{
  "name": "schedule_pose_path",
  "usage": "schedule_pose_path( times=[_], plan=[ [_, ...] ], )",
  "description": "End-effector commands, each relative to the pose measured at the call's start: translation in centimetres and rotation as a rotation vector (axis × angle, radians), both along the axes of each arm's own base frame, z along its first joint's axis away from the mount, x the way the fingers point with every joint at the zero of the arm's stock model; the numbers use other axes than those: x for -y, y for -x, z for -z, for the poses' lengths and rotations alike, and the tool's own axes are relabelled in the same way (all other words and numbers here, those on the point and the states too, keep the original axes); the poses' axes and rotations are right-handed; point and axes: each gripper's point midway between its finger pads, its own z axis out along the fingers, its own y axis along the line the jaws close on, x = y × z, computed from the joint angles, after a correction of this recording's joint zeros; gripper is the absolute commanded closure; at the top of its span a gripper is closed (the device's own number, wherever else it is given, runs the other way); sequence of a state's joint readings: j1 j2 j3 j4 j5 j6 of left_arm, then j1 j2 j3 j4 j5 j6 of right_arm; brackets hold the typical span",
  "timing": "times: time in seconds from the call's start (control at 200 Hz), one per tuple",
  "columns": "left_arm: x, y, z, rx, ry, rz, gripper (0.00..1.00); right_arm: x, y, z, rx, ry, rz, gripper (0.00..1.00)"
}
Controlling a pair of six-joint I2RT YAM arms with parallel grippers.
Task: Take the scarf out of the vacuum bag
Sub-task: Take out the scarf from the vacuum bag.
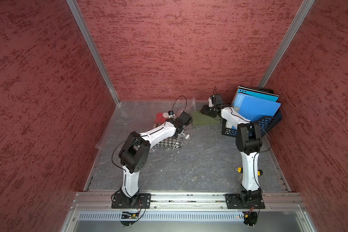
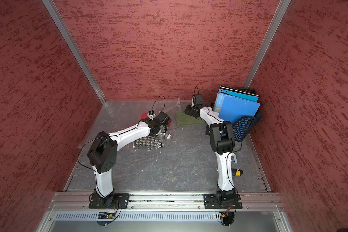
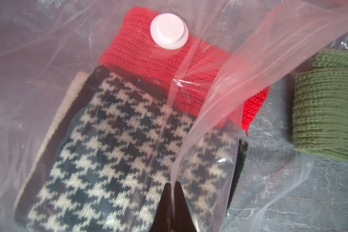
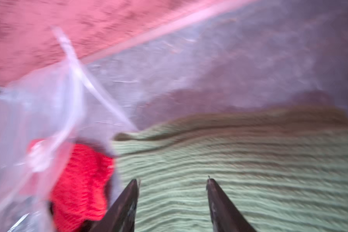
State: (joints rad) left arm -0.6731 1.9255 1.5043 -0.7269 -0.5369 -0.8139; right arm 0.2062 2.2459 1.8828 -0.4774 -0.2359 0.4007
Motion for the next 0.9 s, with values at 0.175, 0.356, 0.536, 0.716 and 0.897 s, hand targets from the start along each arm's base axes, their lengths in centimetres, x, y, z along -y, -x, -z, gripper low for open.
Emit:
schedule_pose_path(
  times=[0.175,0.356,0.536,0.716,0.897],
  plan=[
    [-1.3,-0.5,-3.0,0.060,-0.005,-0.035,1.00,-2.5,0.7,5.2,-0.189,-0.084,-0.078,0.53],
    [-1.0,-1.5,-3.7,0.074,0.004,-0.025,1.00,-0.6,0.8,6.8,-0.266,0.031,-0.017,0.67],
    [-0.7,-2.0,-4.0,0.079,0.009,-0.021,1.00,3.1,0.2,8.4,-0.304,0.227,0.102,0.65],
    [-0.7,-1.8,-4.4,0.074,0.005,-0.009,1.00,6.3,-1.7,9.5,-0.291,0.399,0.212,0.62],
    [-0.8,-1.0,-3.9,0.045,0.004,0.003,1.00,7.1,-4.0,10.0,-0.225,0.386,0.276,0.57]
  ],
)
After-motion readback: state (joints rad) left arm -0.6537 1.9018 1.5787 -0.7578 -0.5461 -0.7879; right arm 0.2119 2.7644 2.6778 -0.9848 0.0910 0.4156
